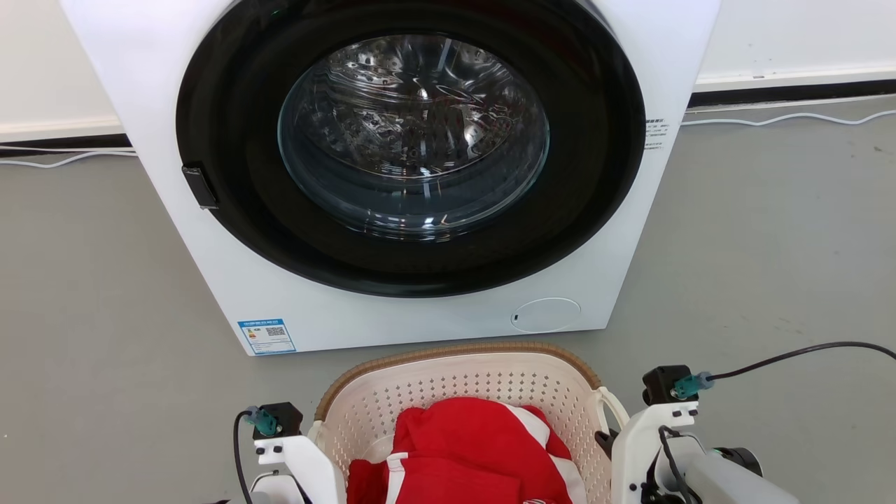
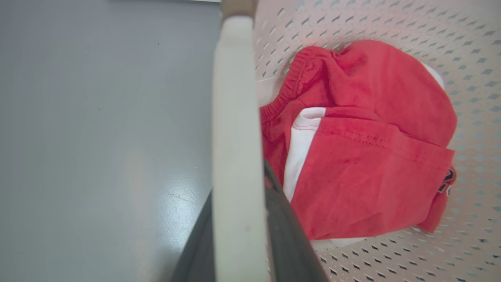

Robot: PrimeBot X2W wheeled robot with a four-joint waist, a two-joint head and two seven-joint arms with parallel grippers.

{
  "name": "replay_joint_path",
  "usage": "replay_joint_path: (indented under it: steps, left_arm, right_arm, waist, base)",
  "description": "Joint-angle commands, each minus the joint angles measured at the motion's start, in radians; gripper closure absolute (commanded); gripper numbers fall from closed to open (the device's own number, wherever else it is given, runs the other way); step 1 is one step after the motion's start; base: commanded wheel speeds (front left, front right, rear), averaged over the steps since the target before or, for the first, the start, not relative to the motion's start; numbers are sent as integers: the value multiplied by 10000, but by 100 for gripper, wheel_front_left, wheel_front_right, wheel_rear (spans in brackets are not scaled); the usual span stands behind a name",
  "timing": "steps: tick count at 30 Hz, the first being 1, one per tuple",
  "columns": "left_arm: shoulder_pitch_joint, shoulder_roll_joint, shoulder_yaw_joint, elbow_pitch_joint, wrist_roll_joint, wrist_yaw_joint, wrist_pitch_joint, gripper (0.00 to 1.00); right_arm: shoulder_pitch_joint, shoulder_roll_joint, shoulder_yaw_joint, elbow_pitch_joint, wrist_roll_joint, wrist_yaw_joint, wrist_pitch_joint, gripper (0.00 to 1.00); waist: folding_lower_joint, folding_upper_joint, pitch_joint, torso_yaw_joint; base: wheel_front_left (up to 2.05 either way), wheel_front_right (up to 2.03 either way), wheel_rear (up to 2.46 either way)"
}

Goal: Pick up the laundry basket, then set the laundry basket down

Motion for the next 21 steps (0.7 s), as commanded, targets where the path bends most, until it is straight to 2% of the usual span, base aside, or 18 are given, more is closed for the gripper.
replay_joint_path:
  steps: [1, 21]
  left_arm:
    - [-255, 174, 28, -210, 23, -161, -12, 100]
    - [-461, 239, -600, -63, -569, -161, -320, 100]
  right_arm:
    - [-247, 9, 206, -198, 77, 165, -99, 100]
    - [-475, -13, 1045, -191, 772, 165, -387, 100]
  waist:
    - [0, 0, 9, 15]
    - [0, 0, 85, -36]
  base:
    - [0, 0, 0]
    - [0, 0, 0]
